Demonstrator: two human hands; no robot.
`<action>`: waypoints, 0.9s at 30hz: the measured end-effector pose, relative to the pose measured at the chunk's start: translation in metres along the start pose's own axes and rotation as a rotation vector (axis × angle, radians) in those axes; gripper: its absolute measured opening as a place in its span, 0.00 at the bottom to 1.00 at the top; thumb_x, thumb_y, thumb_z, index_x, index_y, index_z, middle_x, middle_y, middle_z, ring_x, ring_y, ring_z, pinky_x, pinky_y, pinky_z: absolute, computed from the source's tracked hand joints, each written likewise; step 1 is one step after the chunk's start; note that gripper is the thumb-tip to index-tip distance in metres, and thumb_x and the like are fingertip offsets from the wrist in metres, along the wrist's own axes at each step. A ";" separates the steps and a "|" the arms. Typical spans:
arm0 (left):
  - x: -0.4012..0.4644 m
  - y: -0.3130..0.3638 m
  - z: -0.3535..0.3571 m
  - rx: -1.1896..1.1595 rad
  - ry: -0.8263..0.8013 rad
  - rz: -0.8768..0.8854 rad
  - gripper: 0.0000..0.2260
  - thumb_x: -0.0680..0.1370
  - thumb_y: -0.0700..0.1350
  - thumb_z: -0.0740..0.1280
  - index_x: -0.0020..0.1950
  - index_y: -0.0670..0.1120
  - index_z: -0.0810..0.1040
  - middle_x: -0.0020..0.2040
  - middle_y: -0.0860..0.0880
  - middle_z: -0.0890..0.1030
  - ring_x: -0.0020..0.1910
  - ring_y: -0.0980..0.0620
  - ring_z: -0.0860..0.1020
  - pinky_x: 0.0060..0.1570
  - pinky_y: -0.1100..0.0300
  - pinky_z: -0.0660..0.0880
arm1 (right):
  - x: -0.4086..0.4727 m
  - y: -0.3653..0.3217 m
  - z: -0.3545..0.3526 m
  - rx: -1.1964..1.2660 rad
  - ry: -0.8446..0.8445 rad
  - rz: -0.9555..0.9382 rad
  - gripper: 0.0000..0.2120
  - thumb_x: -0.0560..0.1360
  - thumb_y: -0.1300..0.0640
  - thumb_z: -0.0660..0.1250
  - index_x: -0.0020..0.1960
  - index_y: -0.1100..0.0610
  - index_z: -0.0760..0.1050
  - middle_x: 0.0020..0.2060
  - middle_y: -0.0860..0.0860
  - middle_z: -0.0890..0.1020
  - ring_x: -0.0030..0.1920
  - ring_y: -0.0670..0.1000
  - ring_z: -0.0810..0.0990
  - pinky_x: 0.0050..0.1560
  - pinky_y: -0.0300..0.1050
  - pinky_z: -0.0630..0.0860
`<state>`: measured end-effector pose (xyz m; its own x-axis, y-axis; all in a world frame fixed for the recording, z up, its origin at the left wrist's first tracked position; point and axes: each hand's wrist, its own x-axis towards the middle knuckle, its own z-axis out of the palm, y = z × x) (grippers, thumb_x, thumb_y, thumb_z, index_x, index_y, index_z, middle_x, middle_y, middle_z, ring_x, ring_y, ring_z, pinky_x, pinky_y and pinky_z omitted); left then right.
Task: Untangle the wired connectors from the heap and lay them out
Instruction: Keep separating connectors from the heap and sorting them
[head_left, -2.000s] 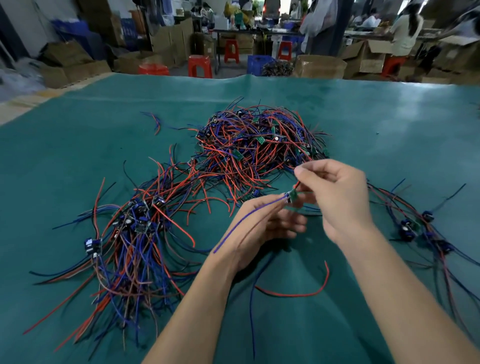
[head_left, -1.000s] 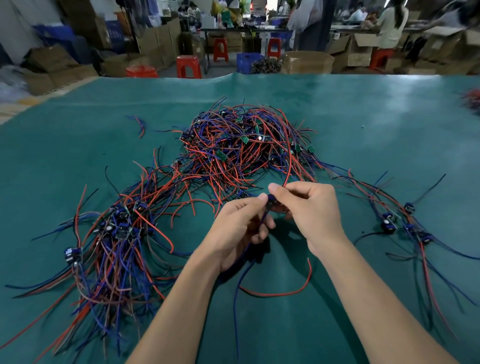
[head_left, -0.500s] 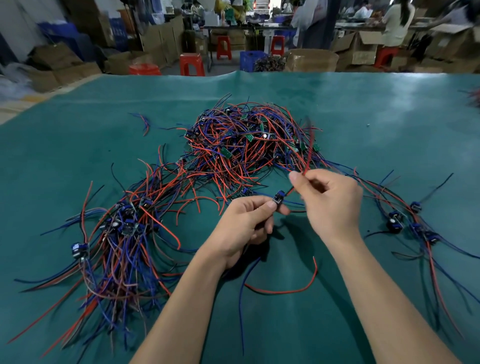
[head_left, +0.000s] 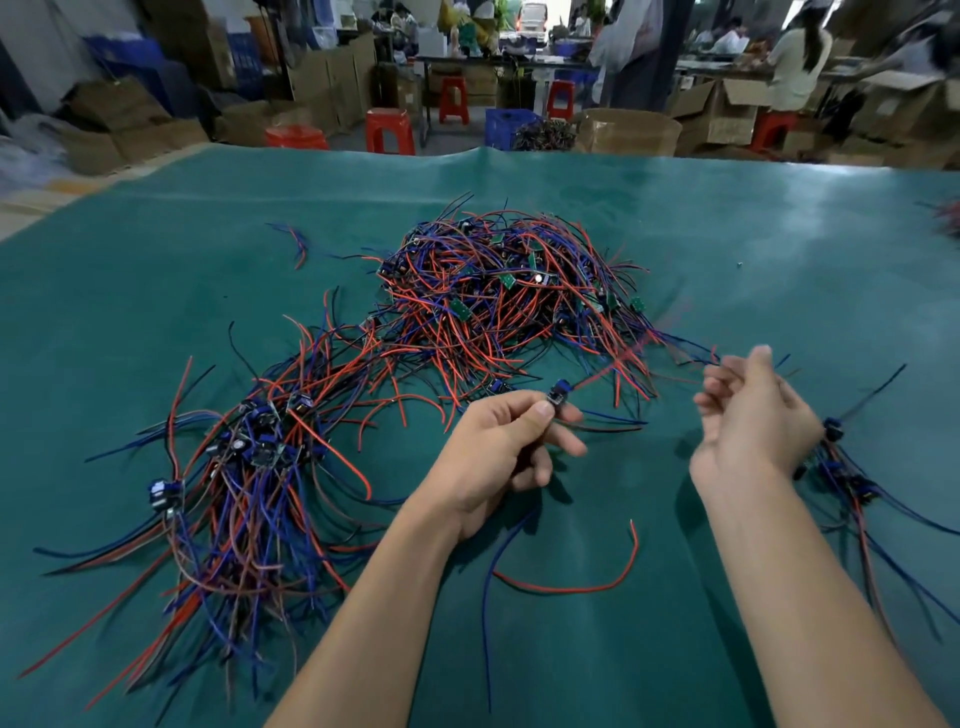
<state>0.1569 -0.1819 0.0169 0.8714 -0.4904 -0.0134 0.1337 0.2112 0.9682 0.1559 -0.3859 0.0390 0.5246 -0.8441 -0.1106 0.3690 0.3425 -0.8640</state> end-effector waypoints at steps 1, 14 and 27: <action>0.000 0.000 0.000 -0.025 0.021 0.005 0.11 0.85 0.41 0.57 0.54 0.39 0.78 0.39 0.45 0.84 0.23 0.56 0.71 0.22 0.68 0.61 | -0.004 0.001 0.003 -0.044 -0.065 0.030 0.14 0.82 0.55 0.67 0.38 0.59 0.77 0.26 0.51 0.80 0.25 0.46 0.76 0.27 0.39 0.70; -0.003 0.003 0.005 -0.057 -0.069 -0.033 0.10 0.83 0.41 0.61 0.46 0.41 0.80 0.38 0.43 0.84 0.31 0.53 0.81 0.31 0.66 0.75 | -0.037 0.019 0.009 -0.551 -0.703 -0.336 0.14 0.69 0.42 0.75 0.41 0.53 0.83 0.31 0.58 0.80 0.30 0.48 0.72 0.34 0.50 0.72; -0.007 0.006 0.013 0.103 -0.067 -0.031 0.10 0.83 0.36 0.60 0.46 0.39 0.79 0.38 0.42 0.83 0.32 0.53 0.80 0.33 0.66 0.75 | -0.019 -0.056 0.005 -0.032 -0.104 -0.286 0.13 0.78 0.57 0.70 0.36 0.52 0.73 0.24 0.47 0.81 0.24 0.45 0.75 0.23 0.40 0.65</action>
<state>0.1454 -0.1883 0.0257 0.8335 -0.5517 -0.0304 0.1078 0.1083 0.9883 0.1297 -0.3871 0.0917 0.4790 -0.8572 0.1891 0.4898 0.0822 -0.8680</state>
